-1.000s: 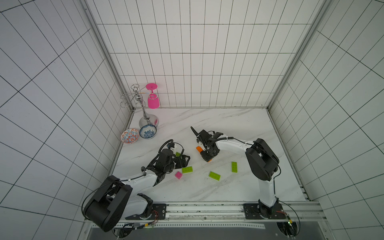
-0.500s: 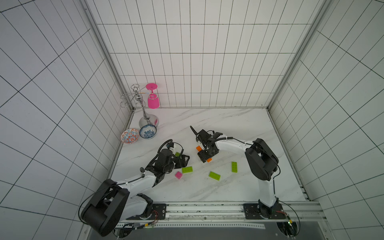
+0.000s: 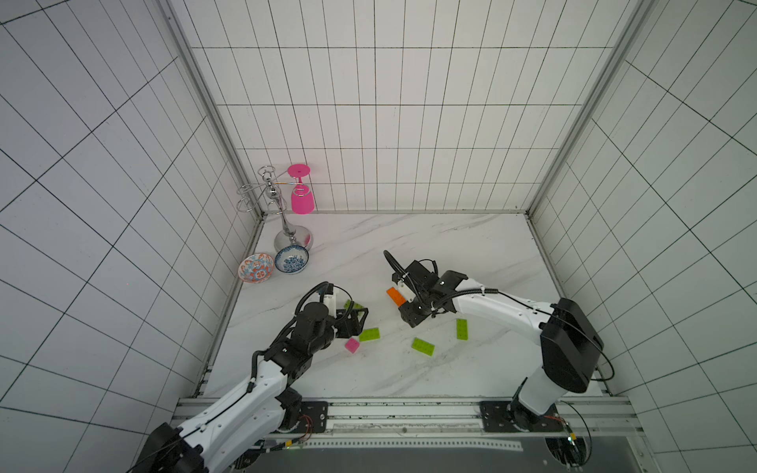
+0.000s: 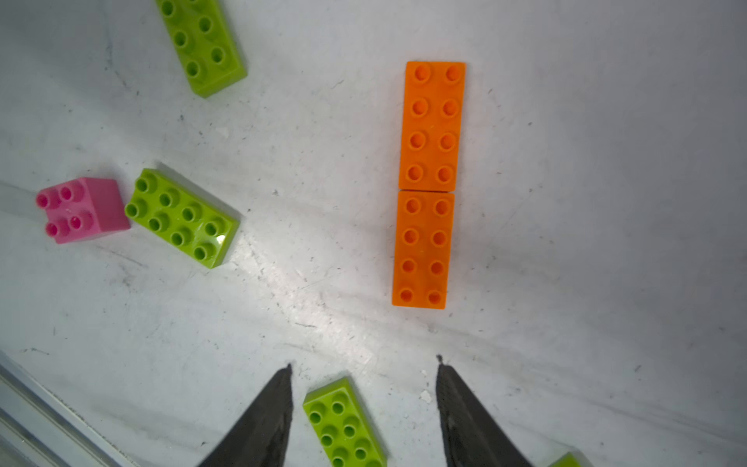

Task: Assemble a small pinwheel with lego
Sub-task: Pick up the lego brick from the center of the board.

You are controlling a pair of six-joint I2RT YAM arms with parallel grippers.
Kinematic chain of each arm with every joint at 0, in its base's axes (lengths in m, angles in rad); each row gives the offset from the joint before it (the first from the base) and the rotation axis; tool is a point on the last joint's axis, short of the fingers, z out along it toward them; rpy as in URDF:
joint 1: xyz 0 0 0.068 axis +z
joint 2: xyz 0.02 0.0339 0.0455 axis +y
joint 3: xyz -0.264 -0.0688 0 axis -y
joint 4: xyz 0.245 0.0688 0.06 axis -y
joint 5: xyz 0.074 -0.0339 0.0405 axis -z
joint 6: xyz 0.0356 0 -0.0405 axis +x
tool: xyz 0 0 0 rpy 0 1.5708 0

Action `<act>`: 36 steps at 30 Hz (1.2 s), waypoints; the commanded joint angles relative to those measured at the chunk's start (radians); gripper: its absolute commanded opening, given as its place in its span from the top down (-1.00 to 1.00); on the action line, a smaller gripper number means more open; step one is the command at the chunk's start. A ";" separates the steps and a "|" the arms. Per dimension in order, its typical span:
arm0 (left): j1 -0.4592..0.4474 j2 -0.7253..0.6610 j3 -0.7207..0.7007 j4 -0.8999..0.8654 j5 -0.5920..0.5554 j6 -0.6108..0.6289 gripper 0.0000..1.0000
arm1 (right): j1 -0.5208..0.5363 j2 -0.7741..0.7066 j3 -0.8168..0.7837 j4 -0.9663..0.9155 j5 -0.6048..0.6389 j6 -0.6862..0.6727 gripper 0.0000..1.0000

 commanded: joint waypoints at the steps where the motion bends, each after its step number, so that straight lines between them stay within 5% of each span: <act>1: -0.004 -0.044 -0.041 -0.056 0.027 -0.029 -0.74 | 0.032 -0.005 -0.049 -0.070 -0.001 -0.008 0.08; 4: -0.067 -0.062 -0.043 -0.042 0.007 -0.023 -0.72 | 0.032 -0.031 -0.096 -0.140 0.059 0.034 0.22; 10: -0.258 0.021 -0.036 0.057 -0.085 -0.037 -0.72 | -0.014 -0.091 -0.191 -0.153 -0.003 0.087 0.10; 17: -0.274 0.108 -0.040 0.135 -0.070 -0.050 -0.73 | -0.019 -0.121 -0.265 -0.089 -0.107 0.124 -0.70; 36: -0.274 0.075 -0.053 0.117 -0.098 -0.057 -0.73 | 0.001 -0.016 -0.282 -0.016 -0.118 0.121 -0.33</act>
